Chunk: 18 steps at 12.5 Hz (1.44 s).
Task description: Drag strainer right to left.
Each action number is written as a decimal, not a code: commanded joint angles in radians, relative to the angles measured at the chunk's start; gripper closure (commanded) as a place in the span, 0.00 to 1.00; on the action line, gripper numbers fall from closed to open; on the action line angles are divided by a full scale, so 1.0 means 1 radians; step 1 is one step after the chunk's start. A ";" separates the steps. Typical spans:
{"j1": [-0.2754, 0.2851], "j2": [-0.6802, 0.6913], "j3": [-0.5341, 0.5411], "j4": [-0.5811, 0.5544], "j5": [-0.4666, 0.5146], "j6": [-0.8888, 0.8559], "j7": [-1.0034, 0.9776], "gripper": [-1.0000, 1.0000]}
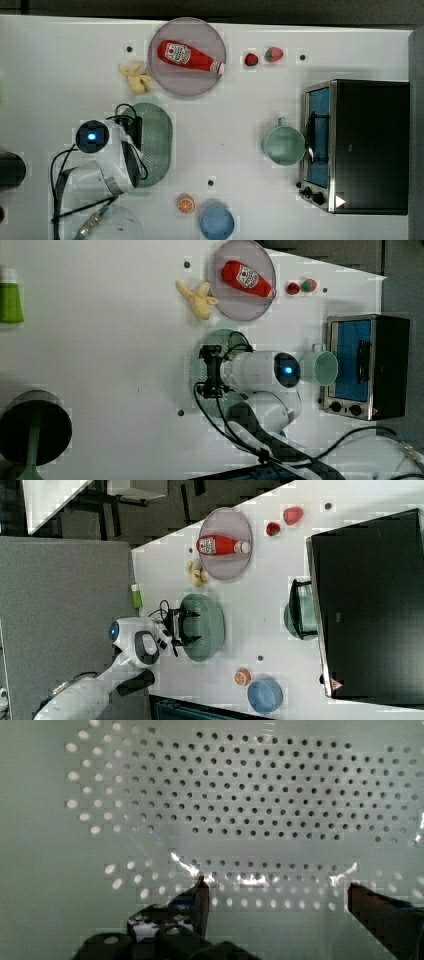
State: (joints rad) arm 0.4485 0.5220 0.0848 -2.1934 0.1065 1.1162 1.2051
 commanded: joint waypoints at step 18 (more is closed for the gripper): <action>0.176 0.120 0.036 0.251 0.043 -0.021 0.144 0.00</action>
State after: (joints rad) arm 0.6274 0.6504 0.1364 -1.9521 0.1256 1.0850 1.2939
